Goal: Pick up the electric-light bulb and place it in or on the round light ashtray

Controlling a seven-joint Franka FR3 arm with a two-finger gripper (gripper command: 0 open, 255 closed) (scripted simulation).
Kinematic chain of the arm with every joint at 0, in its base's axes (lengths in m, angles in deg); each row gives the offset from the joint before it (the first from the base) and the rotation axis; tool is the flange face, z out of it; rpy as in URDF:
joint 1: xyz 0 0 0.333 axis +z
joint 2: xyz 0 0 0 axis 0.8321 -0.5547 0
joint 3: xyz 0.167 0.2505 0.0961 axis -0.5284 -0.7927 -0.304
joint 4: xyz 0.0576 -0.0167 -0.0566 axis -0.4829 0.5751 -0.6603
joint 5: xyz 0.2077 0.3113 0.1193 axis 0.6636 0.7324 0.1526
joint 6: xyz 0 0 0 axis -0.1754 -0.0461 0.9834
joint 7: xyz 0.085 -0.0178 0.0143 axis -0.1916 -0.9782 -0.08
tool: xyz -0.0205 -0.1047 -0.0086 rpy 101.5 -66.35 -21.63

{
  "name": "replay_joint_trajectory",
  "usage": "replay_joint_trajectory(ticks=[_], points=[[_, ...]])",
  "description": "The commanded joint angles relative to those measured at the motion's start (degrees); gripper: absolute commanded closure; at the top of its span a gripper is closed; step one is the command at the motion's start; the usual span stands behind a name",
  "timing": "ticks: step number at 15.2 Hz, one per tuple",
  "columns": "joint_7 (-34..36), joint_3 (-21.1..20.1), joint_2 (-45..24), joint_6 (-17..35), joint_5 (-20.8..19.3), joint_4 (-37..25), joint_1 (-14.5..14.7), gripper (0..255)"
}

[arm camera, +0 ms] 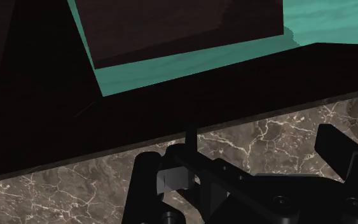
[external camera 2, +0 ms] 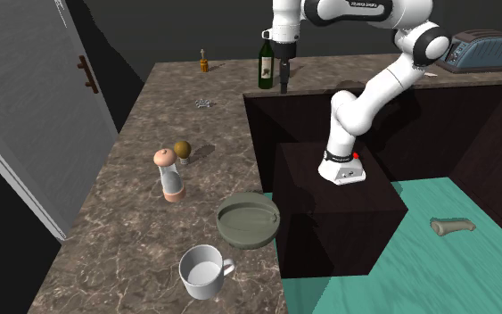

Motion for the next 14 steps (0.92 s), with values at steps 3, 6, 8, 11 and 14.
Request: replay_joint_trajectory(ticks=[3, 6, 8, 11, 14], points=[[0.66, -0.88, -3.52, 3.28, 0.41, -0.5, 0.1, 0], [1.65, -2.16, -9.1, 7.9, 0.84, -1.86, 0.2, 0], [2.35, -2.97, -12.98, 10.74, 0.99, -3.15, 0.25, 0], [3.45, -4.14, -18.99, 14.62, 1.0, -5.67, 0.27, 0], [4.65, -5.22, -25.17, 17.97, 0.69, -8.88, 0.29, 0]])
